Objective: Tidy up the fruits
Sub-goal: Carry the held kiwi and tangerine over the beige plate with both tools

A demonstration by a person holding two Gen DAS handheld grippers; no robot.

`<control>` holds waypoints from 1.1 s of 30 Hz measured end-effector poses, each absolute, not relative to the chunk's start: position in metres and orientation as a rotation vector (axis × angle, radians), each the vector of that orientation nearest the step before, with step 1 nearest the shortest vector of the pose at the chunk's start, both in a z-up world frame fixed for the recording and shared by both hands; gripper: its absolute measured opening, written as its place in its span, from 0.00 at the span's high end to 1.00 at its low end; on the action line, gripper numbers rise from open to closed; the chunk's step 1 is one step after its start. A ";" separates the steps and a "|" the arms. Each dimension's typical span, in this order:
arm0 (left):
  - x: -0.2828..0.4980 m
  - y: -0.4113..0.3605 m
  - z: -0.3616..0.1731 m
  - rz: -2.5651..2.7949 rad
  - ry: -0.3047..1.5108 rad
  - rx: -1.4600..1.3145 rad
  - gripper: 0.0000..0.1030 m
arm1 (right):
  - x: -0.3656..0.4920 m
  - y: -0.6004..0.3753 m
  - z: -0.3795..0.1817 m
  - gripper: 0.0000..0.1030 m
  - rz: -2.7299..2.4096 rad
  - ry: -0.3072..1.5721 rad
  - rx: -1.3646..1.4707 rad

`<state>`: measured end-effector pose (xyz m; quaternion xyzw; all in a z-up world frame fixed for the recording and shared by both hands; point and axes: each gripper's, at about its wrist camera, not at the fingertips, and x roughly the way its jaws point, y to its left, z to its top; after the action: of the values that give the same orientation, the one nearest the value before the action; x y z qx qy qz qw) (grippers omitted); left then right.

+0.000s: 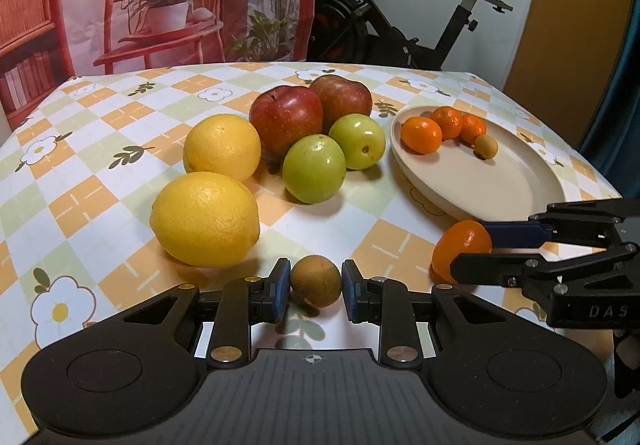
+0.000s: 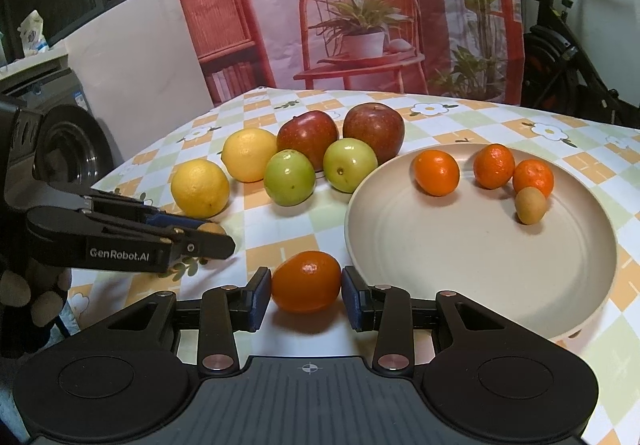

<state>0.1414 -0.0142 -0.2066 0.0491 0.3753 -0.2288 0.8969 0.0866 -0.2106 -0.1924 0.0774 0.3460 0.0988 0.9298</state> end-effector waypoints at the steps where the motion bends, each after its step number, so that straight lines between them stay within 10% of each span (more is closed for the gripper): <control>1: 0.140 -0.015 -0.206 -0.475 0.775 0.108 0.72 | 0.086 -0.211 -0.193 0.66 0.202 0.708 0.161; 33: 0.144 -0.075 -0.167 -0.627 0.619 0.199 0.72 | 0.060 -0.271 -0.166 0.66 0.073 0.535 0.257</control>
<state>0.1445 -0.0746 -0.1670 0.0960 0.2991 -0.3030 0.8997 0.0601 -0.2707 -0.1657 0.1265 0.2637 0.0360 0.9556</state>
